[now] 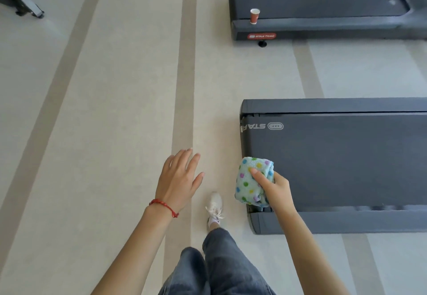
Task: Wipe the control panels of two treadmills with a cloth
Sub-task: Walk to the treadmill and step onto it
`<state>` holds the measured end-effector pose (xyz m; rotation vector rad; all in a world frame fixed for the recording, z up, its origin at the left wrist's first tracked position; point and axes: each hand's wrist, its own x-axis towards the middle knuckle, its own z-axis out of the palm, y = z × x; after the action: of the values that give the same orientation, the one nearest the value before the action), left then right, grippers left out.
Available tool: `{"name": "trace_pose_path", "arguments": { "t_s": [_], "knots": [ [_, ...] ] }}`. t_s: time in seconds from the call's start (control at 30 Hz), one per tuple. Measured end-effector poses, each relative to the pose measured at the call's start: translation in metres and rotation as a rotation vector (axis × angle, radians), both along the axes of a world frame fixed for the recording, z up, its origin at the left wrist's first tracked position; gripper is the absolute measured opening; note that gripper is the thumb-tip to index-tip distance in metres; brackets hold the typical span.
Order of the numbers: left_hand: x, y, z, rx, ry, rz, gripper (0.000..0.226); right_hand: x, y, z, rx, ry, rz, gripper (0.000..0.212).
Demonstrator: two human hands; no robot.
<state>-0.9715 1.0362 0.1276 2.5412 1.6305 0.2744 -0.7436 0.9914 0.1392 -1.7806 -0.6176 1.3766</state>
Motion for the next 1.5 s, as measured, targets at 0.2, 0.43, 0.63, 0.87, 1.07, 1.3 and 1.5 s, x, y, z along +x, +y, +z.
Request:
{"name": "trace_pose_path", "arguments": {
  "t_s": [0.2, 0.43, 0.63, 0.87, 1.07, 1.3, 1.5],
  "knots": [
    [0.025, 0.099, 0.007, -0.040, 0.015, -0.074, 0.050, 0.016, 0.082, 0.001, -0.006, 0.026, -0.088, 0.013],
    [0.071, 0.200, 0.021, -0.016, 0.009, -0.223, 0.050, 0.039, 0.145, 0.013, 0.003, 0.046, -0.216, 0.013],
    [0.125, 0.265, 0.016, -0.024, 0.033, -0.479, 0.050, 0.068, 0.169, 0.008, -0.059, 0.020, -0.460, 0.026],
    [0.207, 0.330, 0.017, -0.008, 0.046, -0.868, 0.050, 0.088, 0.179, 0.012, -0.049, 0.054, -0.877, 0.026],
    [0.265, 0.360, 0.017, 0.044, 0.032, -1.130, 0.042, 0.093, 0.181, 0.019, -0.012, 0.041, -1.142, 0.018],
    [0.332, 0.349, 0.010, 0.028, 0.078, -1.334, 0.052, 0.110, 0.158, 0.018, 0.016, 0.086, -1.400, 0.019],
    [0.395, 0.329, 0.009, 0.052, 0.044, -1.386, 0.052, 0.152, 0.135, 0.018, 0.033, 0.075, -1.456, 0.021]
  ]
}}
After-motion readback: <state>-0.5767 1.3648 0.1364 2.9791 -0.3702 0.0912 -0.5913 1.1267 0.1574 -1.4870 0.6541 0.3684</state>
